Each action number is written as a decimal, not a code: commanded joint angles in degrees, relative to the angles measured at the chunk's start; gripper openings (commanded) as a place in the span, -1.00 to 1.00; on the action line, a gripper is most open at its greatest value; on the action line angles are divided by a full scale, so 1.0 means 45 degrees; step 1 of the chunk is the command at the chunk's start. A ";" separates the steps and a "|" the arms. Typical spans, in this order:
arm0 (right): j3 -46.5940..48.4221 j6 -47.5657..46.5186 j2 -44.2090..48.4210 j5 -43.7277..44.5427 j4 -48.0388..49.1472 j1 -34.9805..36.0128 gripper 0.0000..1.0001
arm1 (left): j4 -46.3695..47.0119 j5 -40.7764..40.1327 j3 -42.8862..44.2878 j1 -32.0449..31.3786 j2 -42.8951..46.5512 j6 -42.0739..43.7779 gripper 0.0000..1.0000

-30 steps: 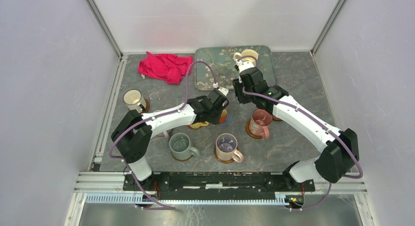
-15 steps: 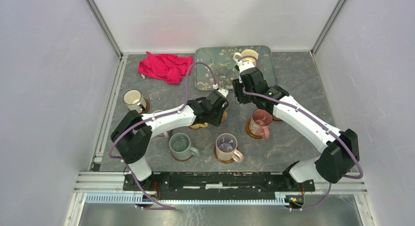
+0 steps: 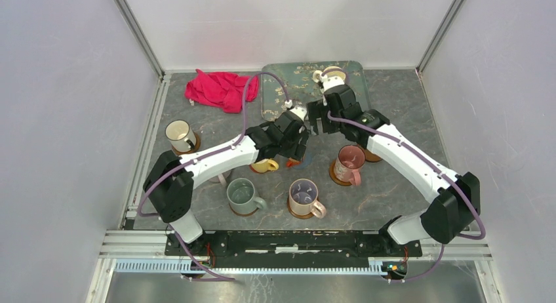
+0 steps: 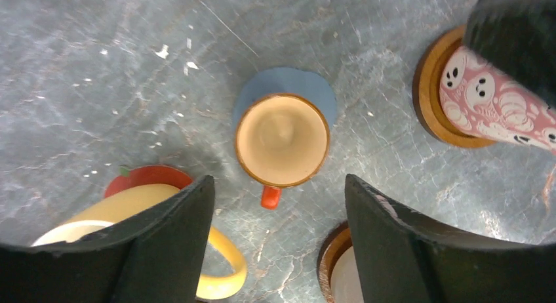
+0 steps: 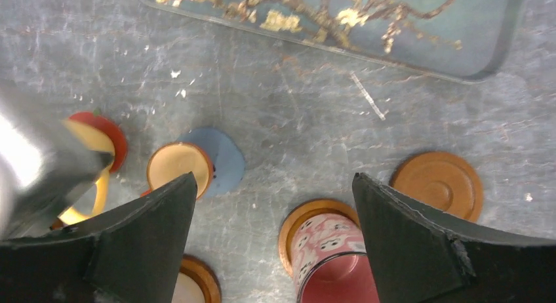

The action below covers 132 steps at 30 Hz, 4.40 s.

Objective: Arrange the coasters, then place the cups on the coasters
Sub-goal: Place the cup on the coaster, then pick up the cup from the tray.

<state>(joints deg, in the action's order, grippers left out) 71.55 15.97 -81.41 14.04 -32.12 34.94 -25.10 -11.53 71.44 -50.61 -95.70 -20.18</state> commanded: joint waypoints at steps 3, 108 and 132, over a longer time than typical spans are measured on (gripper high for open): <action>0.2373 -0.0233 -0.1259 0.1007 0.0355 -0.0812 0.96 | -0.0360 -0.0692 0.1232 0.0249 0.1067 0.0289 0.92; 0.2565 -0.0412 -0.6400 0.0407 0.3724 -0.3138 0.71 | 0.0963 0.1463 -0.2081 0.3647 0.4978 0.0716 0.99; 0.2108 0.0183 -0.7590 0.0798 0.5222 -0.3616 -0.07 | 0.1272 0.1407 -0.2492 0.3824 0.5098 0.0735 0.99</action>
<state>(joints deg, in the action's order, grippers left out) 81.49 16.29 -114.30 16.75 -11.79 19.42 -22.13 -5.45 60.51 -33.80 -74.30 -20.08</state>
